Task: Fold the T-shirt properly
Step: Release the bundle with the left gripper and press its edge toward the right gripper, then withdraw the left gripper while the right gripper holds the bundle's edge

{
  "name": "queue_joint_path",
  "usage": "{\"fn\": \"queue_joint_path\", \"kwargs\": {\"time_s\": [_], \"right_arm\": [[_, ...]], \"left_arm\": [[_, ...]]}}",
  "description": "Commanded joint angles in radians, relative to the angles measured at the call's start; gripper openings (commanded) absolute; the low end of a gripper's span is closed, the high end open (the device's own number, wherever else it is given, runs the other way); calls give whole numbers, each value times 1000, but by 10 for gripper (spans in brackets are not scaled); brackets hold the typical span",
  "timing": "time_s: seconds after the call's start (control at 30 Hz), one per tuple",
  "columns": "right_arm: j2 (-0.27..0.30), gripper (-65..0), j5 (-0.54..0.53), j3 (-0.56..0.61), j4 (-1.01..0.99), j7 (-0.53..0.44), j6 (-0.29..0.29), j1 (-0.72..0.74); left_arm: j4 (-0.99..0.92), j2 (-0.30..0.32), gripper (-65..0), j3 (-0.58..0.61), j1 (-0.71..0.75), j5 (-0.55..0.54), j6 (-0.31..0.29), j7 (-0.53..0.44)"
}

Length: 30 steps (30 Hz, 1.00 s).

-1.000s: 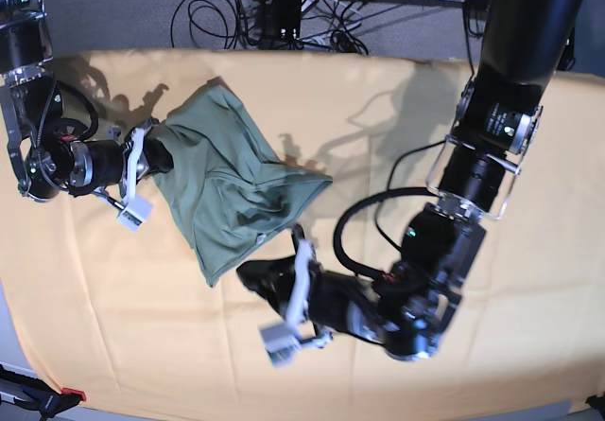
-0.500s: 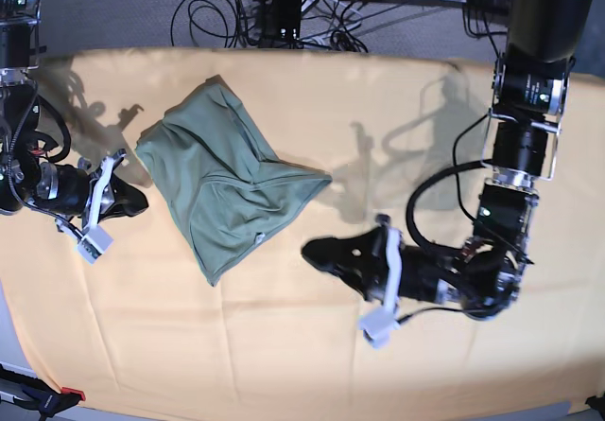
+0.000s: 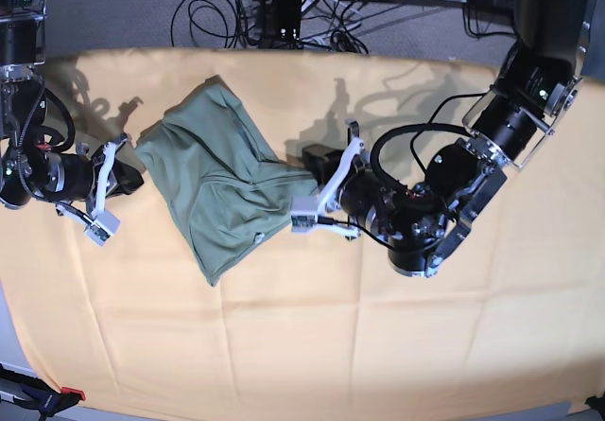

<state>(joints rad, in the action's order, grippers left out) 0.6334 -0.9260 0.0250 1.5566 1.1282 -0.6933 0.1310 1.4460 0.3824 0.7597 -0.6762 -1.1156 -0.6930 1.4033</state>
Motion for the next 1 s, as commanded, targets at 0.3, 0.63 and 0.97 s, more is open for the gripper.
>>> {"fn": "queue_joint_path", "kwargs": {"time_s": [0.3,0.63,0.97], "right_arm": [[-5,-650,-23,-10,11,-48,-5,-51],[-4,-650,-195,-10,11,-12,-5,-55],[5,-650,-382,-13,13,173,-5,-53]], "left_arm": [[-22,5,-650,40,-27,312,-5,-200],[-227,-1,-650,40,-35,716,-5,-661],[-285,22,-650,38,-159,869,62,-717]]}}
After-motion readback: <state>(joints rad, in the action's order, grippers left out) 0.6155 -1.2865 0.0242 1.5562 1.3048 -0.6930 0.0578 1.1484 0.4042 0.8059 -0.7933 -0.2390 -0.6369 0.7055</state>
